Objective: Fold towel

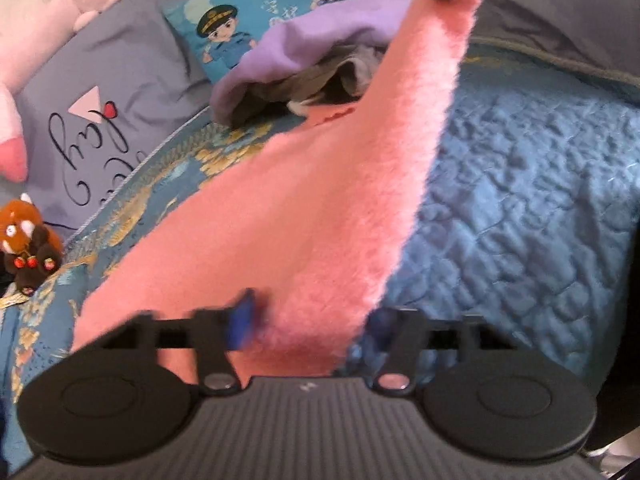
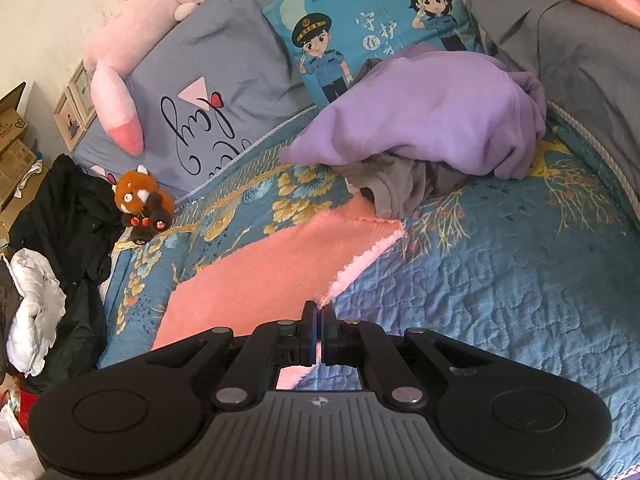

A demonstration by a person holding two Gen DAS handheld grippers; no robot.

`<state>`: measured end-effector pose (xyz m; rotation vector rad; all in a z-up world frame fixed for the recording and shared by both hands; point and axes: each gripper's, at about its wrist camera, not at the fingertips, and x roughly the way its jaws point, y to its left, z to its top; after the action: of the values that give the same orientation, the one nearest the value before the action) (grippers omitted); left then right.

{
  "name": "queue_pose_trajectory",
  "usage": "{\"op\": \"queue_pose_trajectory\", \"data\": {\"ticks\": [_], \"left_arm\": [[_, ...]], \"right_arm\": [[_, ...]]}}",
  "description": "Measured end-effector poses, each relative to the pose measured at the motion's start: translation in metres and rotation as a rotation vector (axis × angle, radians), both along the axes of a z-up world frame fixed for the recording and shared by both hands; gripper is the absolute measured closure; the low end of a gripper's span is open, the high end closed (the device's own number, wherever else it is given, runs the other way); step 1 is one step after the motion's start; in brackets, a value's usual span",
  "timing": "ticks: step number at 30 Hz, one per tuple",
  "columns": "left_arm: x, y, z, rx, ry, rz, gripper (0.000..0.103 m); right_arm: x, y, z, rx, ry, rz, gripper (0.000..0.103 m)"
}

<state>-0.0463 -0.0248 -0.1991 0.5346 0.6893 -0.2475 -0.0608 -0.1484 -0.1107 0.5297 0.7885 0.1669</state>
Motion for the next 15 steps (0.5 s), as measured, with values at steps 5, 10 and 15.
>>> {"op": "queue_pose_trajectory", "data": {"ticks": [5,10,15], "left_arm": [[0.009,0.02,0.006,-0.053,0.057,0.047,0.085],[0.008,0.035,0.018,-0.081,0.07,0.074,0.085],[0.004,0.053,0.028,-0.076,0.063,0.114,0.081]], "right_arm": [[-0.001,-0.002,0.0,-0.007,-0.002,-0.021,0.101],[-0.004,-0.005,-0.001,0.006,-0.011,-0.054,0.101],[-0.008,-0.012,0.001,0.034,-0.015,-0.1,0.101]]}}
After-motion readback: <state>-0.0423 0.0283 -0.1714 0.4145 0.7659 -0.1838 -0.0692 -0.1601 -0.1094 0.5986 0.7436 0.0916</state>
